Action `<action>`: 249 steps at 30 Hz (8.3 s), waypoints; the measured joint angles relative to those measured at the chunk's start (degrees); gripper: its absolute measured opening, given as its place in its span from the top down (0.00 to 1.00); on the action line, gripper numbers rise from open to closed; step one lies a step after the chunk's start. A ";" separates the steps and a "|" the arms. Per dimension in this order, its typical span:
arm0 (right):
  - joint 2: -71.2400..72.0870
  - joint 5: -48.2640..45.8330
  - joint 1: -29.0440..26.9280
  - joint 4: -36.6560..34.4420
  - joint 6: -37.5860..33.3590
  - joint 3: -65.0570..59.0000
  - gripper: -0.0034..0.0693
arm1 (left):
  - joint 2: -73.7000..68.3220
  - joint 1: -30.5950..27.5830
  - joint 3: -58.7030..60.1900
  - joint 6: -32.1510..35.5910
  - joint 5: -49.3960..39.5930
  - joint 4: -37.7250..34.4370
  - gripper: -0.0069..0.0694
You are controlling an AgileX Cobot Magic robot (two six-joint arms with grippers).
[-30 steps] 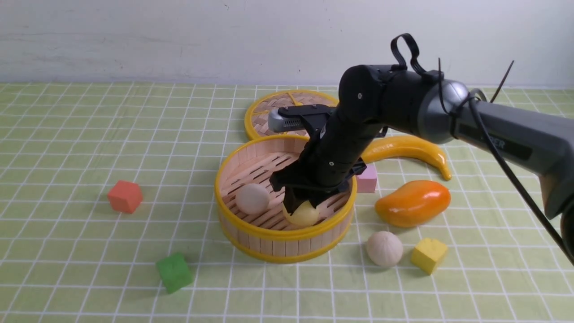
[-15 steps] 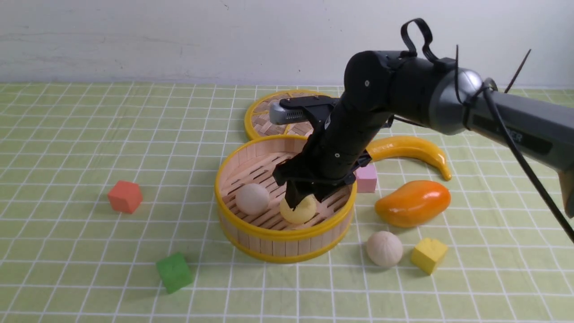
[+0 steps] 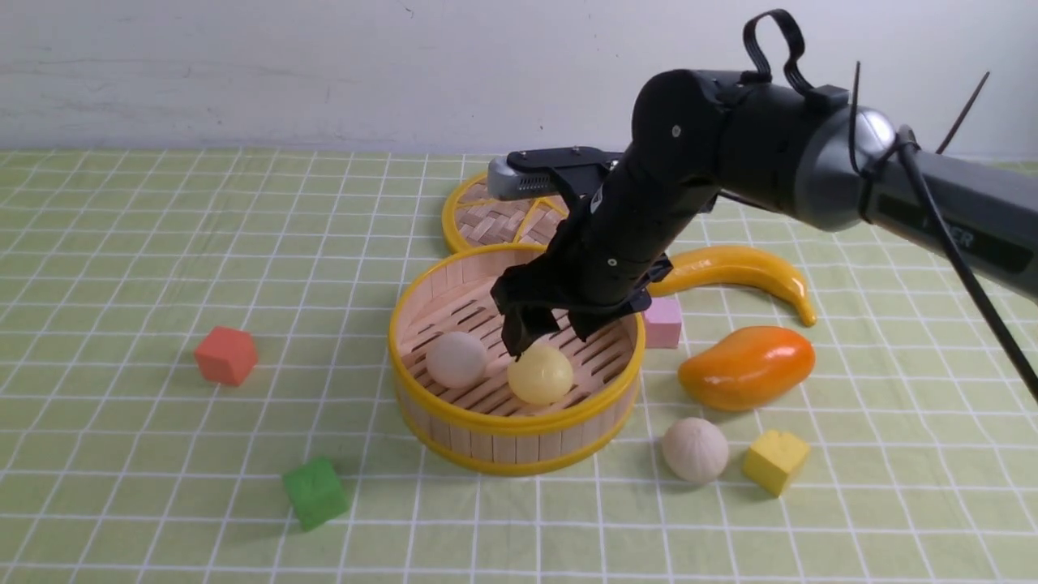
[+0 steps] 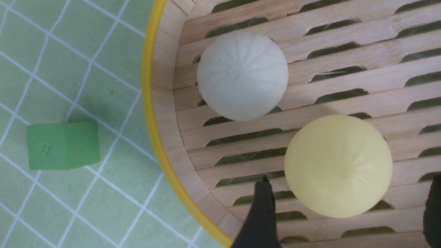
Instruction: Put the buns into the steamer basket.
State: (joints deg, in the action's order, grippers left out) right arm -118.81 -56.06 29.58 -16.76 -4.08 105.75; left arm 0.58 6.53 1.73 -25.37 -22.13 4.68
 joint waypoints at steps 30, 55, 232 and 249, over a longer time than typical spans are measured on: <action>16.55 1.82 -6.16 8.55 -6.39 -25.36 0.57 | 0.00 0.00 0.00 0.00 0.00 0.00 0.62; 10.12 5.66 -6.16 7.94 -6.39 -25.71 0.60 | 0.00 0.00 0.00 0.00 0.00 0.00 0.60; 119.42 33.65 -34.14 21.98 11.36 -106.83 0.87 | 0.00 0.00 0.02 0.00 0.06 0.00 0.60; 119.42 33.70 -34.14 22.03 11.39 -106.83 0.84 | 0.00 0.00 0.02 0.00 0.06 0.00 0.60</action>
State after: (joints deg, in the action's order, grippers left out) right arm 0.61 -22.36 -4.56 5.26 7.31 -1.08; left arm 0.58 6.53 1.74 -25.37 -22.07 4.68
